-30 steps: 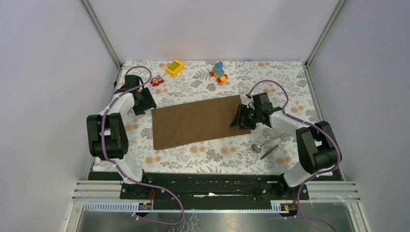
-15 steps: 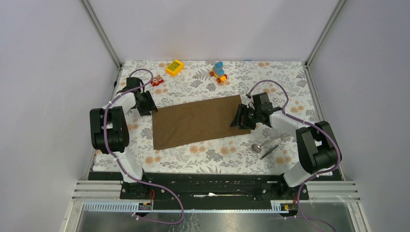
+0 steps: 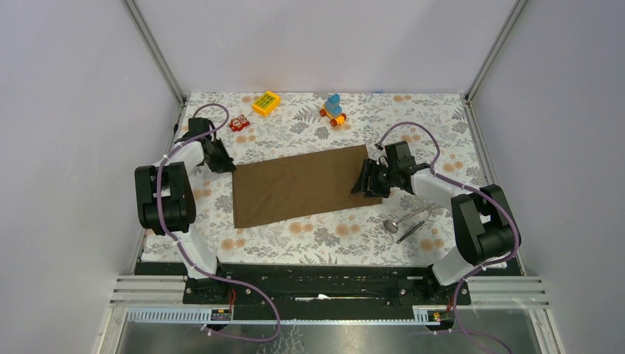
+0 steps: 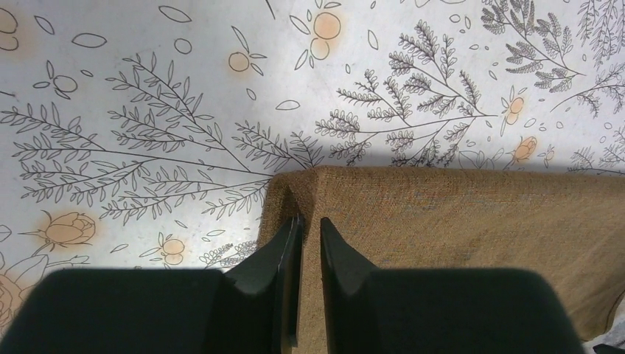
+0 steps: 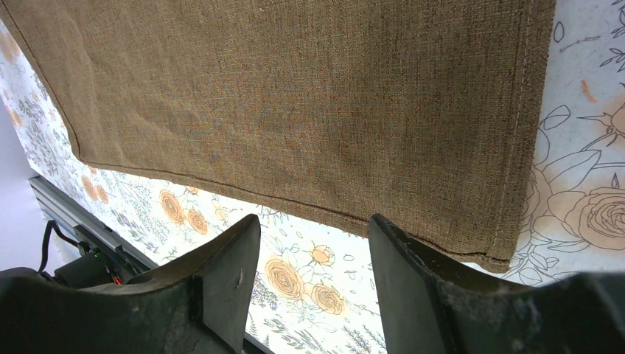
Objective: Fold the napkin into a case and place the utensils inside
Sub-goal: Smooth out the rectangle-folded napkin at the center of the board.
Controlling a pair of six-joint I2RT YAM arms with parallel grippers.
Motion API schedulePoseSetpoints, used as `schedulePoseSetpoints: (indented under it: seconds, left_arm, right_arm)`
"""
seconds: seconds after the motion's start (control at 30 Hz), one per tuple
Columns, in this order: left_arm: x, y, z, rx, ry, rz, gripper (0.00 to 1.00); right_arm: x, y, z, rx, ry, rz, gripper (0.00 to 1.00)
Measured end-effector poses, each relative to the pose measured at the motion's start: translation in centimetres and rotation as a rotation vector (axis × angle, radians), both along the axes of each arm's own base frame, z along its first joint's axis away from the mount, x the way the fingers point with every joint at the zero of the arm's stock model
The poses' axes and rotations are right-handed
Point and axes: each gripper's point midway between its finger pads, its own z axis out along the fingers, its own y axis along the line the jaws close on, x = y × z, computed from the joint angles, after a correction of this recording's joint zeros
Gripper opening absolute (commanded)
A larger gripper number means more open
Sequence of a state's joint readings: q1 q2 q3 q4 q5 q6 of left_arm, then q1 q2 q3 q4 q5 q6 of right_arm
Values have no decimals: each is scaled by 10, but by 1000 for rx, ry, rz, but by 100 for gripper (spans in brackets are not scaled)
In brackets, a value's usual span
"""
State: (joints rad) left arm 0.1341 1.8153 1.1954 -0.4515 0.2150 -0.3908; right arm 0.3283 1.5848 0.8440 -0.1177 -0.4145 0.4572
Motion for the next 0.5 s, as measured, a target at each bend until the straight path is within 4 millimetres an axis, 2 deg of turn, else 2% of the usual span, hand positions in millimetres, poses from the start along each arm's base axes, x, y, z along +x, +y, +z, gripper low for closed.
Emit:
schedulePoseSetpoints:
  seconds: [0.2, 0.37, 0.5]
  left_arm:
    - [1, 2, 0, -13, 0, 6, 13]
    - [3, 1, -5, -27, 9, 5, 0]
    - [2, 0, -6, -35, 12, 6, 0]
  right_arm:
    - [0, 0, 0, 0, 0, 0, 62]
    - [0, 0, 0, 0, 0, 0, 62]
    - [0, 0, 0, 0, 0, 0, 62]
